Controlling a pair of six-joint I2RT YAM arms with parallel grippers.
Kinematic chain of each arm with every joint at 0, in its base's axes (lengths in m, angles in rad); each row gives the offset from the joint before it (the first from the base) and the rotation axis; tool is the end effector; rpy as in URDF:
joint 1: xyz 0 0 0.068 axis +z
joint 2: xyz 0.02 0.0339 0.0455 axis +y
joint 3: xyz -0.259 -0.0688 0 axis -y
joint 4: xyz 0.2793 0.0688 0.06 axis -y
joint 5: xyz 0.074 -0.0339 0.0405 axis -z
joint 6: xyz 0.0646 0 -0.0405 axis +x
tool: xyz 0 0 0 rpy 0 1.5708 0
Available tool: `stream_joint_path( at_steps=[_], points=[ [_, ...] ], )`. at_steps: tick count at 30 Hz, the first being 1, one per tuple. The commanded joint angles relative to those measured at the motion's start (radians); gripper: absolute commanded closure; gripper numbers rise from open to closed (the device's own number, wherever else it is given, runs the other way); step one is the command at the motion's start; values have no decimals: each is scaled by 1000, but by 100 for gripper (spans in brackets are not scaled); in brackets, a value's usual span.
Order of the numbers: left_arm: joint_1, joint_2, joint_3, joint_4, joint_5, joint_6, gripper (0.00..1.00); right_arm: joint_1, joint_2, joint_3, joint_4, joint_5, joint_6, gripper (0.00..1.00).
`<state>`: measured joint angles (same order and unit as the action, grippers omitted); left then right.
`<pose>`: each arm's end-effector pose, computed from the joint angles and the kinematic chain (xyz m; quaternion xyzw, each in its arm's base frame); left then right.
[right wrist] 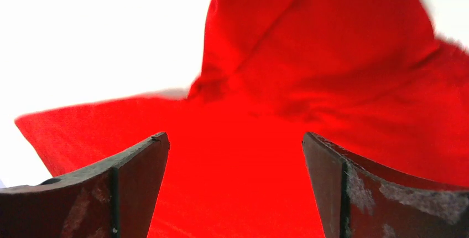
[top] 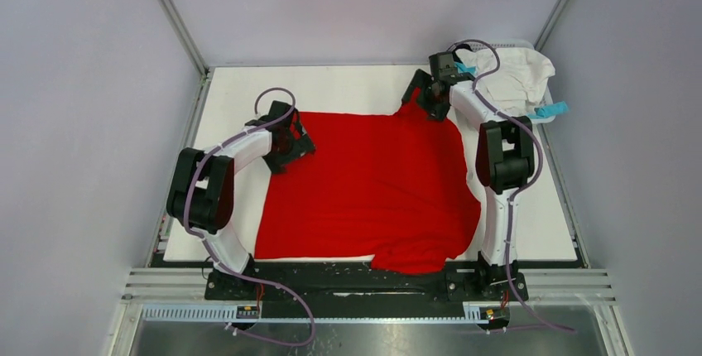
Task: Fold and stack the t-shirts
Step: Flatten out the tshirt
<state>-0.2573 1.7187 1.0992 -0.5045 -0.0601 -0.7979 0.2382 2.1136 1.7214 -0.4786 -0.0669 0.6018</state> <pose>0.3687 -0.0930 0.1315 -0.2667 0.9375 -0.0862 0.2061 0.5082 0.1278 0.1781 0.1585 0.9254 0.1684 0.3001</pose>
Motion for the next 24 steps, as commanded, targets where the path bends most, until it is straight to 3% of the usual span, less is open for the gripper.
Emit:
stream_joint_path(
  at_steps=[1, 4, 11, 17, 24],
  points=[
    [9, 28, 35, 33, 16, -5, 1, -33, 91, 152, 32, 12, 83, 1],
    [10, 42, 32, 35, 14, -4, 1, -47, 164, 231, 63, 46, 117, 2],
    [16, 51, 27, 31, 11, -11, 1, -55, 321, 429, -36, 102, 185, 8],
    [18, 51, 35, 32, 20, -11, 1, -57, 297, 348, 11, 135, 253, 9],
    [19, 50, 44, 32, 29, -13, 1, -58, 331, 367, 10, 127, 333, 12]
  ],
)
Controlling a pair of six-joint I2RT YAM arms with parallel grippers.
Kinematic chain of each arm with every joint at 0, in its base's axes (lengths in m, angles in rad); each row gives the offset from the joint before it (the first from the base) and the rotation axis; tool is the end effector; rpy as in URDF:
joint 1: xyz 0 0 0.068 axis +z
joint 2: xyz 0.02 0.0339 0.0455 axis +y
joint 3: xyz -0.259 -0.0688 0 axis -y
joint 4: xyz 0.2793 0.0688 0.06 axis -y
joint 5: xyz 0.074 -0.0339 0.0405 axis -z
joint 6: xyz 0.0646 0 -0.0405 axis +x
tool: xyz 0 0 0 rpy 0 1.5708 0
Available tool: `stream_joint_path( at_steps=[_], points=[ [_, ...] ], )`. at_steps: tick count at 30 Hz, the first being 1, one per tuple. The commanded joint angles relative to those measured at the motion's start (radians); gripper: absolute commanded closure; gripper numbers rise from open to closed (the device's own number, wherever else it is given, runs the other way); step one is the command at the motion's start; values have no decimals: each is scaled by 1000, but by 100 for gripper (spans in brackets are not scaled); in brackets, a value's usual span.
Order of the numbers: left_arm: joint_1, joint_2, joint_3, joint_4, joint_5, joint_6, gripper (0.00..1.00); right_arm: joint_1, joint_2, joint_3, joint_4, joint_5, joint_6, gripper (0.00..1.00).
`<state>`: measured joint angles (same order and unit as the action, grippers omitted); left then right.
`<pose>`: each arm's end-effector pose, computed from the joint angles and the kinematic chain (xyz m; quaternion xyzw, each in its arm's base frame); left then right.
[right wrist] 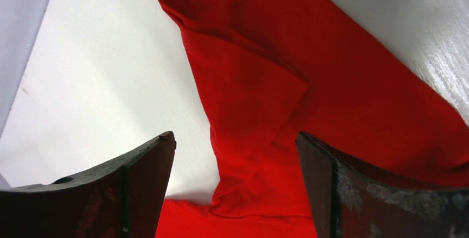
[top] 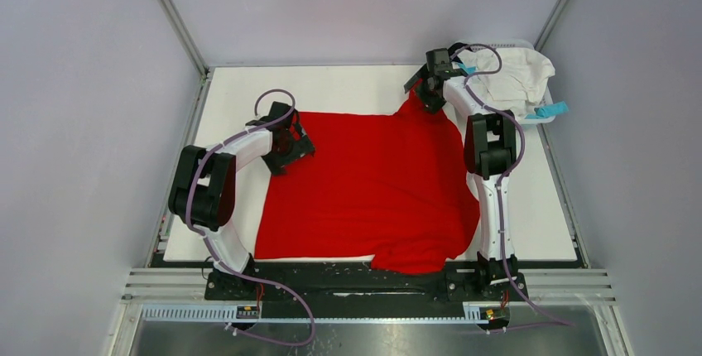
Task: Fold and stack the t-shirts
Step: Flatten out the tshirt
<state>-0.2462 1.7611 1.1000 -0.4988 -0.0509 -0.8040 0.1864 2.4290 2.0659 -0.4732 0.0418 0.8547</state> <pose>0.3709 -0.0898 0.1167 -0.2744 0.9394 -0.0807 0.1890 0.5815 0.1069 0.1369 0.3131 0.8790 0.1616 0.3211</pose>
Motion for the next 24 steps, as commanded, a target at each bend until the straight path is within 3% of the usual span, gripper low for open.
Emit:
stream_joint_path(
  at_steps=[1, 5, 12, 16, 24],
  points=[
    [7, 7, 45, 26, 21, -7, 1, -7, 21, 19, 7, 13, 104, 12],
    [7, 6, 50, 20, 19, -6, 1, -6, 23, -65, 149, -34, 215, 15],
    [7, 5, 55, 11, 11, -6, 1, -5, 15, -123, 304, -25, 254, 23],
    [7, 12, 63, 7, 12, -6, 1, -5, 33, -116, 373, -52, 249, 32],
    [8, 21, 73, -1, 12, -6, 1, 2, 99, -26, 411, -155, 230, 39]
  ],
)
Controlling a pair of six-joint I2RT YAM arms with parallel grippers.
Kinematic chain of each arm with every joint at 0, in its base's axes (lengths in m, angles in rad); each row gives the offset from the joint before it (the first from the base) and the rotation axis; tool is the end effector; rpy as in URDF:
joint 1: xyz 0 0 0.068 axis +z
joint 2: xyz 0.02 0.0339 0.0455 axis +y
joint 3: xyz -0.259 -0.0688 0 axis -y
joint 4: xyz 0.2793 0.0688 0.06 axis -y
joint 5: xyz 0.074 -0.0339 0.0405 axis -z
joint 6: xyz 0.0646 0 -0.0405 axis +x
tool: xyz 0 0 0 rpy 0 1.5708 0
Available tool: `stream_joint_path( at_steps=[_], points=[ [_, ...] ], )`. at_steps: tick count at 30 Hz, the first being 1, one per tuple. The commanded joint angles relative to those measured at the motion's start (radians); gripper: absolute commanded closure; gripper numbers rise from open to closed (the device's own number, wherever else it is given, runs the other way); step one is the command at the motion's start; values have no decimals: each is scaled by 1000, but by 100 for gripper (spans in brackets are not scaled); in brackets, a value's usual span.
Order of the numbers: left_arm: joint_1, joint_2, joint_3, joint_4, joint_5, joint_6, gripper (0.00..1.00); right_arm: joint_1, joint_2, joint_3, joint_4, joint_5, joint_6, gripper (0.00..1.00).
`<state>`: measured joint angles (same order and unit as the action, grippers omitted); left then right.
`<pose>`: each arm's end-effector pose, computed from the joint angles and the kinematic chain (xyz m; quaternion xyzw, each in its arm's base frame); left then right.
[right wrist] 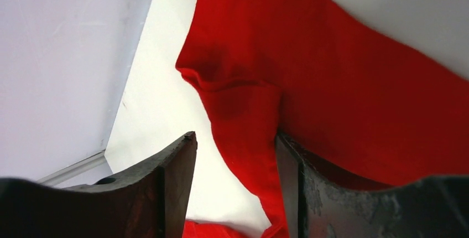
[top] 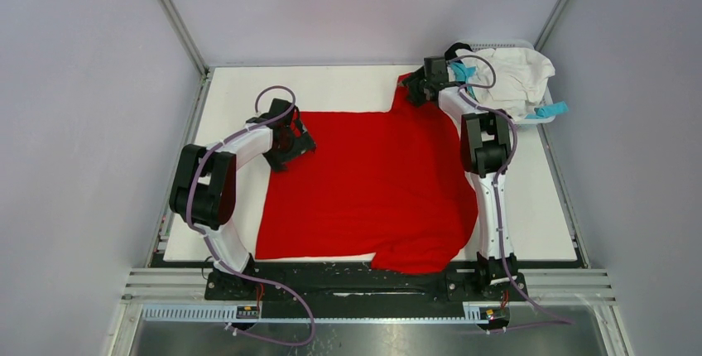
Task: Fold and stack the t-shirts
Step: Flatten out the tshirt
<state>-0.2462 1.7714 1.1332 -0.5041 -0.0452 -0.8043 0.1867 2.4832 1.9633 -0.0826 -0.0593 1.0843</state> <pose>0.3782 -0.0920 0.1231 -0.2737 0.9378 -0.0875 0.1950 0.5998 0.1172 0.1068 0.3714 0.8031 0.2973 0.3588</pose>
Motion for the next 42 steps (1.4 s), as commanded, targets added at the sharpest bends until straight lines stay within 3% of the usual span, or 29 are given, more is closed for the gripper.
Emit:
stream_joint_path(
  at_steps=[1, 18, 26, 30, 34, 36, 42],
  points=[
    [7, 12, 42, 3, 7, -6, 1, 4, 61, 105, 4, -62, -5, 39],
    [9, 4, 42, -5, -6, 0, 1, 162, 192, 441, -191, -113, -159, 41],
    [15, -17, 38, -4, -8, 2, 1, 171, 88, 453, -267, -144, -307, 27],
    [24, -26, 40, -3, -9, 6, 1, 155, -80, 293, -409, -155, -535, 17],
    [39, -20, 44, -2, 18, 6, 1, 146, -303, -56, -508, -118, -746, 8],
    [41, -18, 41, 0, 22, 5, 1, 146, -414, -244, -509, -82, -793, 1],
    [47, -10, 32, 10, 40, 5, 1, 145, -596, -586, -522, -57, -774, 0]
  ],
)
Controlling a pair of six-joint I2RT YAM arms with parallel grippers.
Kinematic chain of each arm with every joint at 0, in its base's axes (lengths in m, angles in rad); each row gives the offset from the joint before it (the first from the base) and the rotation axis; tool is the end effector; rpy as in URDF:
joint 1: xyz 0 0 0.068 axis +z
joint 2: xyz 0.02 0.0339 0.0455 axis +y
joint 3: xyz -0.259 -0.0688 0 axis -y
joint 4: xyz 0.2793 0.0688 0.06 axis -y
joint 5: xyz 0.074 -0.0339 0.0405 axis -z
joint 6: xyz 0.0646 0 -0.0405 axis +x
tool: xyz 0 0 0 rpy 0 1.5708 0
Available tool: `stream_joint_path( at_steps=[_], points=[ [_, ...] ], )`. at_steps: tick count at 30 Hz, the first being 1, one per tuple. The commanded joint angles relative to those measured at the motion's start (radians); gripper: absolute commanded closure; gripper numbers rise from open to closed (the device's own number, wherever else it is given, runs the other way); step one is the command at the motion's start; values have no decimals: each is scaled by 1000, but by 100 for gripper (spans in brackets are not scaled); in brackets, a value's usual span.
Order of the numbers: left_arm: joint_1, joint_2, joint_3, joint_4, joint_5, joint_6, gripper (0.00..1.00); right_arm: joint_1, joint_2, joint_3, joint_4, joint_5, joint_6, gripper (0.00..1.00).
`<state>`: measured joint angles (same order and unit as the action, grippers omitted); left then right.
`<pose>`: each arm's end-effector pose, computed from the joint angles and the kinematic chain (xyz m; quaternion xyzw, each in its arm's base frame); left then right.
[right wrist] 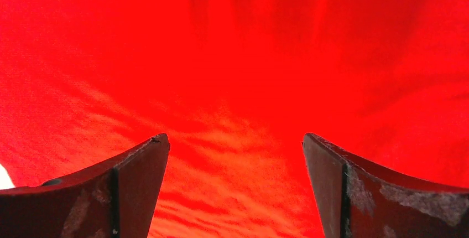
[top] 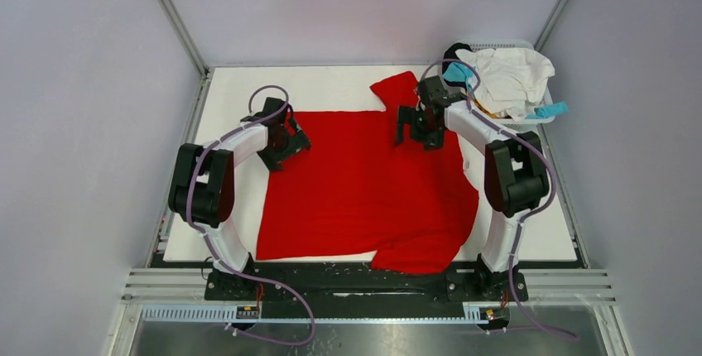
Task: Fold and stack the t-shirts
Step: Flatten out the tshirt
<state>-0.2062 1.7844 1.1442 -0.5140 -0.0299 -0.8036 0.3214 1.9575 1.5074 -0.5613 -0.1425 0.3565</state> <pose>0.3829 -0.0781 0.1212 -0.2908 0.9340 -0.0872 0.1880 0.4416 0.1567 0.1690 -0.0028 0.9589 0.1561 0.2369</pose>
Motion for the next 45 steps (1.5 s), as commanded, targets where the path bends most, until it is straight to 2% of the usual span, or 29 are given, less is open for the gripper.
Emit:
stream_joint_path(
  at_steps=[1, 4, 11, 23, 26, 28, 32, 40, 45],
  points=[
    [8, -17, 23, 21, 25, 4, 1, 10, -77, -157, -38, 21, -39, 1],
    [16, 11, 31, 30, 60, 4, 1, -3, -36, -164, -46, 26, -17, 0],
    [70, 122, 125, 46, 166, 0, 1, -82, 109, -14, -74, -46, 38, 0],
    [97, 385, 526, -73, 106, -7, 1, -127, 314, 343, -125, -81, 18, 1],
    [97, 399, 634, -129, 115, 4, 1, -131, 335, 438, -172, -76, 2, 1],
    [97, 351, 649, -141, 112, 10, 1, -130, 302, 454, -200, -81, -12, 0],
    [97, 154, 490, -121, 43, 11, 1, -125, 98, 278, -133, -62, -20, 0],
    [95, -362, -103, -129, -71, -31, 1, -119, -428, -356, 88, -12, 101, 0],
    [93, -647, -370, -212, -144, -78, 1, -119, -621, -577, 144, -45, 144, 0]
  ],
)
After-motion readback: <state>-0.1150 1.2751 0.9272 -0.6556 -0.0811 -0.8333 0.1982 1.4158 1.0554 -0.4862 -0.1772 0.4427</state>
